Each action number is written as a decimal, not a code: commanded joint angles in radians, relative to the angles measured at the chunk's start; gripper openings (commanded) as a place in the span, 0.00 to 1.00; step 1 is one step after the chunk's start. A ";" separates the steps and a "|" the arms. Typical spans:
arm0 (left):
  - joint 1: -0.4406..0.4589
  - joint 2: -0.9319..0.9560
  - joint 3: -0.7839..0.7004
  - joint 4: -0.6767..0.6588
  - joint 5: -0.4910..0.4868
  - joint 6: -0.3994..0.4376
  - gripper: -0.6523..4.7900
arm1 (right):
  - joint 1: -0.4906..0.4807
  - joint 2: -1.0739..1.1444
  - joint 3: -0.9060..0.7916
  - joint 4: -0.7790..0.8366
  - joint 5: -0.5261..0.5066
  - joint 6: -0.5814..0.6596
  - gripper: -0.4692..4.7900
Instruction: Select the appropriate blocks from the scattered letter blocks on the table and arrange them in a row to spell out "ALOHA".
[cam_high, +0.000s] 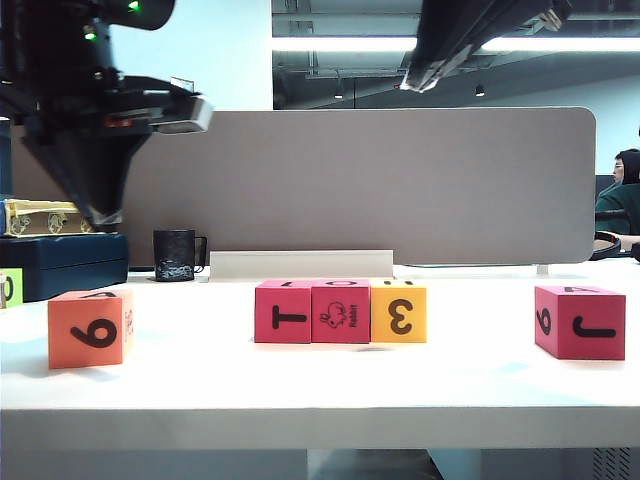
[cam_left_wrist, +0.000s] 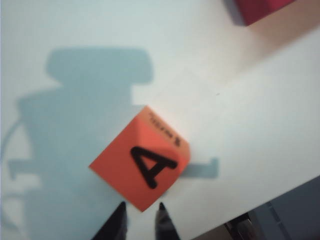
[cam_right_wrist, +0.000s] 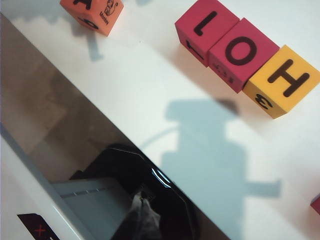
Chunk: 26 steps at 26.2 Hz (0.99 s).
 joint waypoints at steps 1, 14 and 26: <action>0.021 -0.003 0.001 -0.028 0.038 -0.019 0.24 | 0.003 -0.003 0.002 0.008 0.013 0.000 0.08; 0.022 0.003 0.001 -0.002 0.015 -0.370 0.81 | 0.003 -0.003 0.002 0.010 0.013 0.001 0.08; 0.021 0.029 -0.045 0.066 -0.017 -0.566 0.80 | 0.003 -0.003 0.002 0.020 0.013 -0.003 0.08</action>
